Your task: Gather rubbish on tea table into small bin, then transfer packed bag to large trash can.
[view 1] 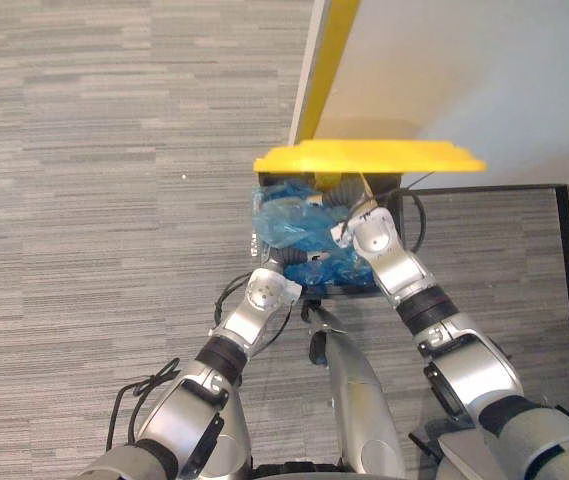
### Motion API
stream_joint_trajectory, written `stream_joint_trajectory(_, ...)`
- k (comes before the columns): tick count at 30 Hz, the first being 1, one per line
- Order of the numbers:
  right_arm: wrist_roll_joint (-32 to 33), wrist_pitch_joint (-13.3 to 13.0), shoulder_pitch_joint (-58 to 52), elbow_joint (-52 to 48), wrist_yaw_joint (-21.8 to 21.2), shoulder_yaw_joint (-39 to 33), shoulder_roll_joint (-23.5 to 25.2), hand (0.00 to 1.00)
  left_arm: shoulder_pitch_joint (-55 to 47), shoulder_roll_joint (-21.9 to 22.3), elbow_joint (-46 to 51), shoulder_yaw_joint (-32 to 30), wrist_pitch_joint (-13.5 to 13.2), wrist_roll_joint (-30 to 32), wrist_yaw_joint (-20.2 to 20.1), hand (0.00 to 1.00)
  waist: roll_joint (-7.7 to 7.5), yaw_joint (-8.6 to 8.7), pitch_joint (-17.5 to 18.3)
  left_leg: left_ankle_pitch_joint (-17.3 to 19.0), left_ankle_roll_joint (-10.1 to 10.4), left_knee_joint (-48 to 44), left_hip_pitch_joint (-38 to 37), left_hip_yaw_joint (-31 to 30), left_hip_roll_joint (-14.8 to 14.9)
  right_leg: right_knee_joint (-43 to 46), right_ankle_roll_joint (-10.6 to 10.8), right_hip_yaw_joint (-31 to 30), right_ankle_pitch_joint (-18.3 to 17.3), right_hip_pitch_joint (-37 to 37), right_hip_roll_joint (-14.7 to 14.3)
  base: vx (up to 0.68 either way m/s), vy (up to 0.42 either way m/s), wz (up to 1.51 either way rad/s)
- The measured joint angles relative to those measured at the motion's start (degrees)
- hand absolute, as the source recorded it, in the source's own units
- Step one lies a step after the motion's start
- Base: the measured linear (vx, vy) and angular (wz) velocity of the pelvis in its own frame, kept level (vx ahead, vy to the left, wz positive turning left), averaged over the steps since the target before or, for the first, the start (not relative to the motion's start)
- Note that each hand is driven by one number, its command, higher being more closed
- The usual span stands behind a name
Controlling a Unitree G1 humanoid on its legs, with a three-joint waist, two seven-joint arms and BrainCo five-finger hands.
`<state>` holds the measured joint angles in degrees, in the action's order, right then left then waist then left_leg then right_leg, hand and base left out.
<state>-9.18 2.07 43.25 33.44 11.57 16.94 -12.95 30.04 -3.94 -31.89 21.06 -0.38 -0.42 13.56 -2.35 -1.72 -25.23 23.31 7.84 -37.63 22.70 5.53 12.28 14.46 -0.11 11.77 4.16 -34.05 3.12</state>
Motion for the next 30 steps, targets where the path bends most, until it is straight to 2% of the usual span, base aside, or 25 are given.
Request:
stream_joint_trajectory(2, -0.13, 0.02, -2.23, 0.36, -0.07, -1.28, 0.19, 0.0, -1.9, -0.51, 0.62, -0.86, -0.3, 0.24, -0.04, 0.0, 0.07, -0.75, 0.83, -0.42, 0.02, 1.16, -1.02, -0.11, -0.23, 0.05, 0.16, 0.1, -0.36, 0.56, 0.19, 0.0, -0.054, 0.16)
stream_joint_trajectory(4, -2.13, 0.05, -6.29, 1.7, -0.3, -3.7, 0.68, 0.0, -7.82, -1.84, 1.96, -4.36, -0.77, 0.24, -0.14, 0.0, 0.72, -1.64, 2.12, -1.43, -0.16, 4.0, -3.81, -0.79, -0.97, 0.06, 0.62, 0.69, -1.11, 2.66, 0.85, 0.0, -0.076, 0.21)
stream_joint_trajectory(5, -2.13, 0.05, -6.55, 1.7, -0.32, -3.78, 0.69, 0.0, -8.2, -1.99, 1.97, -4.45, -0.79, 0.24, -0.16, 0.0, 0.75, -1.64, 2.13, -1.5, -0.15, 4.17, -4.03, -0.85, -0.98, 0.06, 0.66, 0.78, -1.17, 2.87, 0.88, 0.0, -0.056, 0.21)
stream_joint_trajectory(9, -2.18, 0.0, -13.15, 1.69, -0.5, -7.03, 1.21, 0.0, -18.2, -3.8, 1.13, -11.24, -1.25, 0.23, -0.35, 0.0, 0.87, -2.08, 3.41, -2.59, -0.66, 7.52, -8.35, -1.55, -1.52, 0.14, 1.34, 1.65, -2.7, 6.25, 1.4, -0.01, -0.049, 0.12)
stream_joint_trajectory(12, -2.25, 0.0, -17.37, 1.67, -1.09, -7.84, 1.57, 0.0, -23.34, -3.76, -5.81, -16.46, -1.22, 0.26, -0.71, 0.0, 0.92, -2.39, 4.39, -3.02, -1.34, 9.92, -11.34, -1.71, -1.89, -0.19, 1.59, 1.84, -3.16, 8.34, 1.54, 0.0, -0.024, 0.04)
stream_joint_trajectory(16, -2.83, -0.5, -23.1, 1.24, -2.02, -9.09, 2.91, 0.0, -26.38, -2.45, -15.14, -22.14, 0.39, 0.27, -1.98, 0.0, 0.74, -2.46, 5.85, -3.49, -0.9, 11.32, -14.18, -2.16, -1.94, 0.41, 1.69, 2.16, -4.18, 10.38, 1.49, 0.01, -0.003, -0.01)
stream_joint_trajectory(17, -3.96, -0.59, -25.6, 1.31, -2.22, -10.28, 4.72, 0.0, -27.12, -1.58, -18.35, -23.66, 1.01, 0.24, -2.6, 0.0, 0.32, -2.52, 6.41, -3.55, -0.79, 11.37, -15.26, -1.34, -2.24, 1.63, 2.09, 1.46, -4.56, 10.44, 1.9, 0.0, 0.005, -0.11)
stream_joint_trajectory(19, -4.33, -0.76, -27.59, 1.34, -2.57, -10.58, 6.1, 0.0, -27.41, -0.84, -19.41, -24.63, 1.27, 0.2, -2.61, 0.0, 0.1, -2.46, 6.58, -3.85, -0.08, 11.21, -16.13, -0.85, -2.62, 2.97, 2.78, 0.81, -4.94, 10.5, 2.35, -0.03, 0.02, -0.13)
stream_joint_trajectory(20, -4.33, -1.07, -30.82, 1.63, -2.92, -11.17, 7.68, 0.0, -27.34, -0.78, -19.79, -25.28, 1.51, 0.22, -2.56, 0.0, -0.54, -2.18, 6.94, -4.38, 0.25, 11.01, -16.95, -0.61, -3.77, 3.68, 6.21, -0.01, -3.5, 10.54, 3.34, -0.12, 0.032, -0.28)
stream_joint_trajectory(21, -4.3, -1.26, -32.64, 1.73, -3.32, -11.21, 8.89, 0.0, -27.35, 0.45, -19.98, -26.93, 1.66, 0.22, -2.57, 0.0, -0.12, -2.03, 8.18, -5.93, -1.06, 12.64, -16.92, 0.51, -2.6, 2.03, 12.68, -0.42, -1.3, 10.71, 2.93, -0.1, 0.023, -0.3)
stream_joint_trajectory(22, -4.29, -1.4, -33.2, 1.85, -3.5, -11.23, 9.32, 0.0, -27.27, 0.67, -20.2, -27.2, 1.7, 0.25, -2.59, 0.0, 0.66, -1.91, 8.18, -6.52, -0.11, 13.01, -16.87, 1.29, -1.88, 6.98, 11.03, -0.74, -2.17, 9.32, 3.17, -0.16, -0.001, -0.18)
stream_joint_trajectory(23, -4.28, -2.16, -35.67, 4.09, -3.88, -11.98, 10.59, 0.0, -27.27, 1.45, -20.89, -28.06, 1.86, 0.36, -2.56, 0.0, 0.17, -0.81, 8.55, -7.78, -0.06, 14.09, -18.14, 0.99, -2.02, 30.79, 2.83, -1.69, -8.02, 5.9, 4.98, -0.12, -0.017, 0.04)
stream_joint_trajectory(24, -4.28, -2.63, -37.75, 6.61, -3.94, -13.11, 11.33, 0.0, -27.39, 1.94, -21.3, -28.09, 2.2, 0.35, -2.56, 0.0, -0.38, -0.7, 9.1, -8.35, 0.06, 14.94, -19.2, 0.87, -2.05, 40.0, 2.69, -2.66, -9.34, 6.56, 5.95, -0.17, -0.091, 0.12)
stream_joint_trajectory(25, -4.28, -2.57, -40.75, 11.32, -4.18, -15.49, 12.92, 0.0, -27.98, 1.79, -21.19, -28.62, 2.28, 0.37, -2.57, 0.0, -1.02, -1.13, 11.35, -8.79, 0.68, 15.39, -18.85, 0.62, -2.15, 46.72, 2.52, -4.9, -9.48, 9.23, 7.04, -0.08, -0.083, 0.04)
stream_joint_trajectory(26, -4.27, -2.48, -41.51, 12.72, -4.2, -16.36, 13.36, 0.0, -28.34, 1.78, -21.33, -28.95, 2.32, 0.39, -2.56, 0.0, -1.53, -1.19, 11.92, -8.88, 0.84, 15.4, -18.8, 0.65, -2.19, 46.9, 2.36, -5.74, -9.03, 10.68, 7.51, -0.07, -0.152, -0.13)
stream_joint_trajectory(27, -4.18, -2.43, -43.03, 16.53, -4.16, -19.67, 14.07, 0.0, -27.51, 1.84, -21.89, -30.52, 2.36, 0.38, -2.56, 0.0, -2.59, -1.4, 12.6, -9.14, 1.25, 15.59, -18.66, 0.53, -2.12, 43.8, 3.89, -4.93, -11.49, 13.41, 7.05, -0.11, -0.14, -0.34)
stream_joint_trajectory(28, -3.6, -2.48, -43.12, 17.42, -3.81, -24.17, 14.48, 0.0, -27.16, 2.79, -23.28, -31.98, 2.72, 0.36, -2.56, 0.0, -0.91, -1.26, 13.26, -9.95, 0.17, 17.71, -18.79, 0.62, -0.53, 38.9, 4.01, -3.83, -11.58, 14.91, 4.39, -0.12, -0.155, -0.38)
stream_joint_trajectory(29, -3.65, -2.3, -43.17, 17.68, -3.63, -25.19, 14.39, 0.0, -27.09, 3.24, -23.73, -32.34, 2.81, 0.36, -2.57, 0.0, -0.07, -1.16, 13.69, -10.32, -0.44, 18.62, -18.77, 0.56, 0.23, 36.42, 3.98, -3.57, -11.67, 15.76, 3.24, -0.14, -0.124, -0.47)
stream_joint_trajectory(30, -3.63, -1.96, -43.42, 18.67, -2.62, -28.43, 13.96, 0.0, -27.41, 5.29, -24.27, -33.65, 3.06, 0.35, -2.58, 0.0, 0.49, -1.28, 15.1, -13.24, -2.48, 22.21, -19.12, 2.69, 1.59, 31.98, 2.44, -3.4, -15.37, 17.91, 2.55, -0.06, -0.133, -0.27)
